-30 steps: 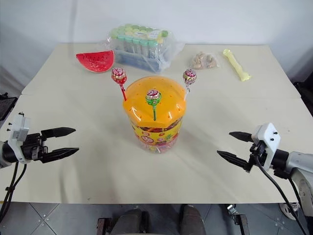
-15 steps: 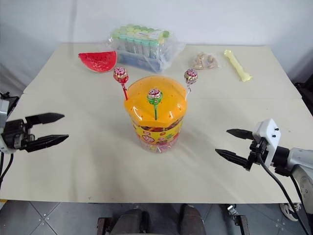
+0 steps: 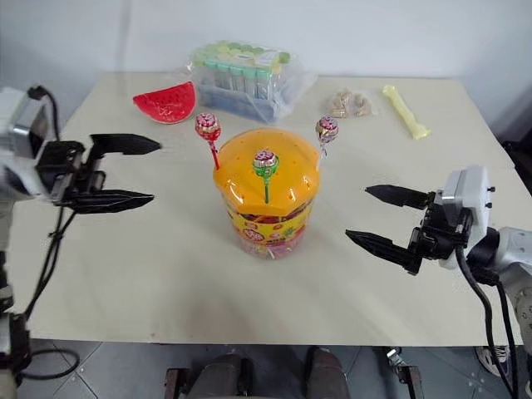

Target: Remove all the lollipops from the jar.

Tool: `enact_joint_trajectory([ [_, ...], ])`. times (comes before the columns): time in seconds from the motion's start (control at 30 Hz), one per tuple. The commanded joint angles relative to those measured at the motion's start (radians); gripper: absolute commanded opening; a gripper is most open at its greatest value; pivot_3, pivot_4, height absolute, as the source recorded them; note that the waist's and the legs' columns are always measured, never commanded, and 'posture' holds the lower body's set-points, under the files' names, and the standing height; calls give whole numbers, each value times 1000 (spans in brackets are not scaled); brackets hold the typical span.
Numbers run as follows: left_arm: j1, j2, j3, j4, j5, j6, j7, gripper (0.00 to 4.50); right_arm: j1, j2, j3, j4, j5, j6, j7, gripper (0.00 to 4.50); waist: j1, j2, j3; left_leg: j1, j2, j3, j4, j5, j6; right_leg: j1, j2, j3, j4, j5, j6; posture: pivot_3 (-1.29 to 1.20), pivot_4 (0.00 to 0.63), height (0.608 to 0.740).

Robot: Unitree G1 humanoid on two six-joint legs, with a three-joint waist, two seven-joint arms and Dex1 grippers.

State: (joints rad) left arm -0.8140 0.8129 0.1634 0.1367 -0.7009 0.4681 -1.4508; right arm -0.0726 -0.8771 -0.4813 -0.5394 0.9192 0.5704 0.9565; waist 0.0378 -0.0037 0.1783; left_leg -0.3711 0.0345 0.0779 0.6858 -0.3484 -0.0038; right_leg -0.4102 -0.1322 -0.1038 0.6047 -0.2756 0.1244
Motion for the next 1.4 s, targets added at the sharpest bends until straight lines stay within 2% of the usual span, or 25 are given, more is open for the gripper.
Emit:
enact_joint_trajectory([
  [0.03, -92, -70, -29, 83, 8, -32, -14, 4500, 36, 22, -42, -55, 24, -3, -42, 4476, 0, -3, 0, 0, 0, 0, 0, 0, 0, 0, 0, 0, 0, 0, 0, 0, 150, 740],
  [0.33, -207, -205, -117, 256, 115, -126, -55, 4500, 82, 45, -66, -94, 13, -30, -114, 4476, -13, -4, 1, 0, -1, 1, 0, 0, 1, 0, 0, 1, -1, 1, 1, 0, 150, 740],
  [0.43, -227, -234, -102, 275, 99, -116, -53, 3889, 110, 59, -83, -114, 13, -36, -133, 4500, -12, -5, 1, 0, -1, 1, 0, 0, 1, 0, 0, 1, -1, 1, 1, 0, 150, 740],
  [0.73, -258, -246, -92, 280, 96, -90, -49, 1057, 178, 59, -130, -129, 3, -62, -131, 4500, -12, -5, 1, 0, -1, 0, 1, 0, 1, 0, 0, 1, 0, 1, 1, 0, 150, 740],
  [0.83, -273, -244, -92, 272, 98, -83, -43, 168, 182, 55, -135, -123, 0, -69, -129, 4500, -11, -5, 1, 0, -1, 0, 1, 0, 1, 0, 0, 1, 0, 1, 1, 0, 150, 740],
  [0.87, -280, -244, -89, 267, 96, -79, -40, 23, 183, 54, -136, -122, -3, -72, -129, 4500, -11, -5, 1, 0, -1, 0, 1, 0, 1, 0, 0, 1, 0, 1, 1, 0, 150, 740],
  [1.07, -336, -255, -41, 204, 58, -19, 53, 23, 175, 45, -134, -105, -11, -75, -124, 4500, -11, -5, 1, -1, -1, -1, 2, 0, 1, 0, 0, 1, 0, 1, 1, 0, 150, 740],
  [1.23, -370, -255, 19, 155, 34, 34, 196, 23, 150, 27, -130, -81, -18, -72, -114, 4500, -12, -5, 1, -1, -1, -1, 3, 0, 1, 0, 0, 2, 0, 1, 2, 0, 150, 740],
  [1.4, -353, -126, 14, 145, 142, 230, 450, 23, 135, 10, -136, -66, -4, -62, -96, 4500, -18, -5, 1, 0, -1, -1, 3, 0, 1, 0, 0, 2, 2, 1, 2, 0, 150, 740],
])
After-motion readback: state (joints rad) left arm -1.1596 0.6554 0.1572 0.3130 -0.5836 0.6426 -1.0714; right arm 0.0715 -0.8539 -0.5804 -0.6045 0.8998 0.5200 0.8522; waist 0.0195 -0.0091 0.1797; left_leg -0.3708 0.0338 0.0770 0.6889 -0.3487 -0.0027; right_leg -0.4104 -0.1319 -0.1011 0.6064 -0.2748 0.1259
